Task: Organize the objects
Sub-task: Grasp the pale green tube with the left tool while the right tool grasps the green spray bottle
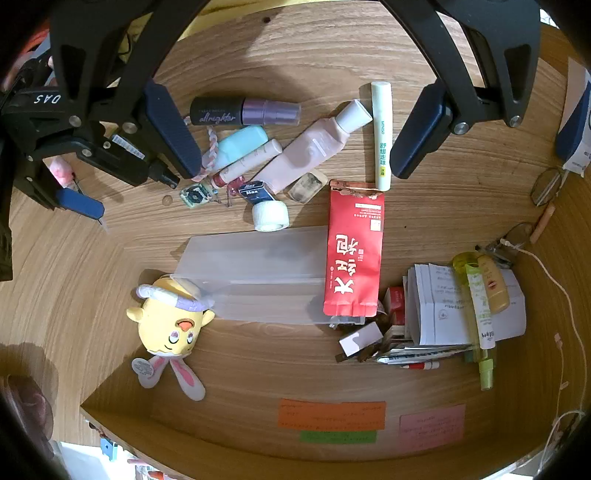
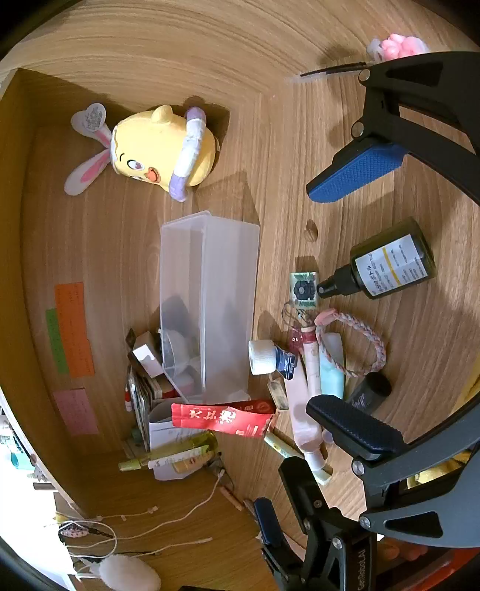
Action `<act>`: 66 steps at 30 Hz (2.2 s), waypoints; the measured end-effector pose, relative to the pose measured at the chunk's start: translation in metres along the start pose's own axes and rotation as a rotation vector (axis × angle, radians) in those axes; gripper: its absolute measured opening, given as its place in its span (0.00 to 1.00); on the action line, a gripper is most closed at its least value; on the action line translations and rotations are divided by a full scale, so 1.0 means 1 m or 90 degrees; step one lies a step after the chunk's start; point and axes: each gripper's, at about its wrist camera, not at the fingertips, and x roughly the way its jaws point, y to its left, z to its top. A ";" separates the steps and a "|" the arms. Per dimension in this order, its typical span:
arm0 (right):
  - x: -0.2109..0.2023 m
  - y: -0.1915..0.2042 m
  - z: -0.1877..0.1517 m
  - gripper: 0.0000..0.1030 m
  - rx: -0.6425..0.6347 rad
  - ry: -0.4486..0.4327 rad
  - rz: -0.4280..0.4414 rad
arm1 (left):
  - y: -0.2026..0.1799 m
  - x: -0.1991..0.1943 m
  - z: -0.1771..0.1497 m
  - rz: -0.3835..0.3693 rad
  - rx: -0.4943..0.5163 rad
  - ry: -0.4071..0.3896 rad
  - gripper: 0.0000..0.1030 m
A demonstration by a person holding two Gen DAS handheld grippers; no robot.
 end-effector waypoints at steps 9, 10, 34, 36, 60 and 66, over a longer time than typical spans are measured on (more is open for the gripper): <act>-0.004 0.003 -0.004 1.00 -0.006 -0.003 -0.011 | 0.001 -0.004 -0.002 -0.001 0.002 -0.008 1.00; -0.005 0.002 -0.005 1.00 -0.005 -0.005 -0.015 | 0.001 -0.004 -0.002 -0.001 0.001 -0.009 1.00; 0.005 -0.008 -0.008 1.00 -0.007 0.023 0.016 | 0.009 0.002 -0.011 -0.009 -0.007 0.000 1.00; 0.009 -0.012 -0.009 1.00 -0.003 0.031 0.013 | 0.014 0.004 -0.012 -0.006 -0.010 0.004 1.00; 0.035 -0.031 -0.021 0.41 -0.010 0.114 0.038 | 0.083 0.066 -0.019 0.064 -0.076 0.158 0.37; 0.042 -0.034 -0.027 0.37 -0.001 0.133 0.039 | 0.081 0.068 -0.022 0.090 -0.040 0.151 0.22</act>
